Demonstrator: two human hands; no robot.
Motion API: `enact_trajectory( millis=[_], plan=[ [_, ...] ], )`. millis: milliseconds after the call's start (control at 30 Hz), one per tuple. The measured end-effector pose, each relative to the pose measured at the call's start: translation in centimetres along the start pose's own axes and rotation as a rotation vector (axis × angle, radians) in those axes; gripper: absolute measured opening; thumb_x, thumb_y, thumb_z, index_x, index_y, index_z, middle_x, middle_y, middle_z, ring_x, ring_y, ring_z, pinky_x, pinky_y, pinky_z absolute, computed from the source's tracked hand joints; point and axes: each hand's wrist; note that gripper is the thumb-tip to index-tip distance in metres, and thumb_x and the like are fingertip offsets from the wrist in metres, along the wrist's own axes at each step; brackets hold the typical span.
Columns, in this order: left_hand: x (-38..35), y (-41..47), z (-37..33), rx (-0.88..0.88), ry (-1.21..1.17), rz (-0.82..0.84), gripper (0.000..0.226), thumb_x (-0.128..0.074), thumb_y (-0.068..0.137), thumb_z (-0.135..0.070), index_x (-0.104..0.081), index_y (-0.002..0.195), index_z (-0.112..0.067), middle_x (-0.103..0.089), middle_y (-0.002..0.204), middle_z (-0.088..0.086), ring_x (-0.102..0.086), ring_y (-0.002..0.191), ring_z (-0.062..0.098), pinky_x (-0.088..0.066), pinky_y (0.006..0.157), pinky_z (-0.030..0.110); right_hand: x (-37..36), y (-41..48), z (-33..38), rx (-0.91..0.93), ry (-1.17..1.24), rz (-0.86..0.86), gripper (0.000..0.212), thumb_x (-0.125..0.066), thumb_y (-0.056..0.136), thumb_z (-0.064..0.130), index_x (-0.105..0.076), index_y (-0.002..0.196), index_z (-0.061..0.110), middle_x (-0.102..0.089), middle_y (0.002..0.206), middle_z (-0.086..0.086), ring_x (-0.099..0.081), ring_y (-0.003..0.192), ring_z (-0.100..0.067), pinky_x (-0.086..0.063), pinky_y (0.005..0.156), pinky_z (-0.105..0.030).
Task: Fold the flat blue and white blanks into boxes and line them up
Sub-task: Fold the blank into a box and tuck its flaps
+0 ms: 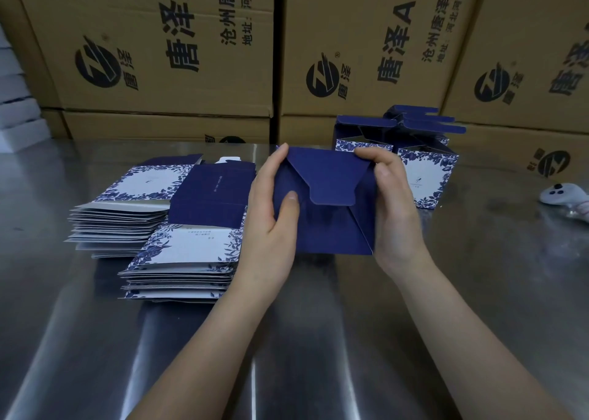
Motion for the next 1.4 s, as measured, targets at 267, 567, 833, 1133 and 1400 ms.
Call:
enact_trajectory(
  millis=[267, 567, 833, 1133, 1400],
  plan=[
    [0.1, 0.0, -0.1, 0.016, -0.013, -0.034, 0.045, -0.049, 0.09, -0.029, -0.044, 0.129, -0.051, -0.046, 0.136, -0.025, -0.043, 0.132, 0.003, -0.037, 0.114, 0.042, 0.4, -0.5, -0.5, 0.054, -0.165, 0.12, 0.065, -0.078, 0.068, 0.031, -0.045, 0.124, 0.034, -0.048, 0.128, 0.005, -0.057, 0.108, -0.006, -0.052, 0.082, -0.024],
    [0.3, 0.0, 0.8, -0.016, 0.116, -0.018, 0.076, -0.063, 0.087, -0.031, -0.024, 0.15, -0.046, -0.029, 0.14, -0.031, -0.028, 0.128, -0.022, -0.025, 0.099, -0.004, 0.5, -0.2, -1.0, -0.012, -0.189, 0.086, 0.087, -0.082, 0.068, 0.022, -0.037, 0.14, 0.037, -0.043, 0.141, 0.015, -0.056, 0.115, 0.002, -0.053, 0.084, -0.02],
    [0.5, -0.1, 0.5, -0.027, 0.138, -0.064, 0.071, -0.071, 0.089, -0.014, -0.036, 0.139, -0.05, -0.037, 0.134, -0.024, -0.046, 0.121, -0.007, -0.045, 0.105, 0.028, 0.3, -0.2, -1.2, 0.033, -0.308, 0.044, 0.07, -0.081, 0.069, 0.024, -0.043, 0.127, 0.036, -0.05, 0.13, 0.012, -0.055, 0.113, -0.002, -0.053, 0.08, -0.019],
    [0.3, -0.1, 1.0, -0.11, 0.185, -0.136, 0.071, -0.073, 0.085, -0.007, -0.037, 0.132, -0.046, -0.04, 0.131, -0.019, -0.045, 0.116, -0.014, -0.042, 0.09, 0.006, -0.2, -0.3, -1.5, 0.106, -0.418, -0.025, 0.067, -0.083, 0.071, 0.016, -0.044, 0.125, 0.028, -0.051, 0.119, 0.02, -0.054, 0.108, 0.001, -0.05, 0.083, -0.017],
    [0.2, -0.1, 1.6, -0.151, 0.286, -0.175, 0.071, -0.074, 0.085, -0.009, -0.037, 0.139, -0.037, -0.041, 0.134, -0.01, -0.038, 0.117, -0.022, -0.034, 0.092, 0.0, -0.3, -0.5, -1.7, 0.128, -0.508, -0.074, 0.065, -0.084, 0.069, 0.022, -0.045, 0.12, 0.031, -0.05, 0.116, 0.021, -0.053, 0.108, 0.001, -0.049, 0.089, -0.024]
  ],
)
Point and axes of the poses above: each hand's wrist, its own y-axis towards the middle knuckle, its own x-axis out of the back of the hand, z = x × y
